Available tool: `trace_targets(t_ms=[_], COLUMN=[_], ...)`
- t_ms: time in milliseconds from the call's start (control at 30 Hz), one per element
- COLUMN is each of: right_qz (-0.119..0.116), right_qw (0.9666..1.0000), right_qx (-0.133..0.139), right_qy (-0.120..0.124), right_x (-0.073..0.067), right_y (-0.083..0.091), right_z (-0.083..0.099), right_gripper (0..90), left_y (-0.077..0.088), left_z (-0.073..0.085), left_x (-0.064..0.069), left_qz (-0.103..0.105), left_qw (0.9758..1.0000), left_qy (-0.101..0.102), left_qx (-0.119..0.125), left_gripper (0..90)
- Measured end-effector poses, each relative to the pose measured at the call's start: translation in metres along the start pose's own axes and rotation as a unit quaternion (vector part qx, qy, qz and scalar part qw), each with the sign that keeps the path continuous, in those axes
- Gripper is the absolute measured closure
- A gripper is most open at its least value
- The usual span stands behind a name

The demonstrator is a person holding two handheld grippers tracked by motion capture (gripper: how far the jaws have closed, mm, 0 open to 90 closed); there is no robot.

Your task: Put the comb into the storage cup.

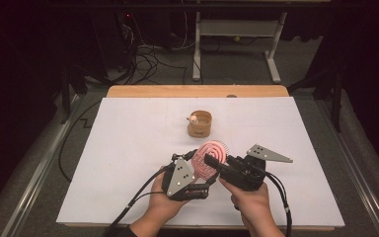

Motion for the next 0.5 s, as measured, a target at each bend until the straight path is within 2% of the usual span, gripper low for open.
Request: trace_targets(t_ms=[500], right_qz=[0.009], right_qw=[0.9999], right_qx=[0.001], right_qy=[0.008], right_x=[-0.0032], right_y=[0.0002], right_z=[-0.0018], right_gripper=[64.0], left_y=[-0.0004], left_z=[-0.0013], left_x=[0.0006], left_qz=[-0.011], left_qw=[0.9999], left_qy=[-0.009], left_qx=[0.004], left_gripper=[17.9])
Point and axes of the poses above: each handheld gripper's, and its own axes: y roughly backward along the jaws, z roughly out of its underside, x roughly to its right, the point moved 5 cm from there along -y, roughly forward along the jaws, and after that the axes turned 12 degrees about -z, right-handed, at the moved point
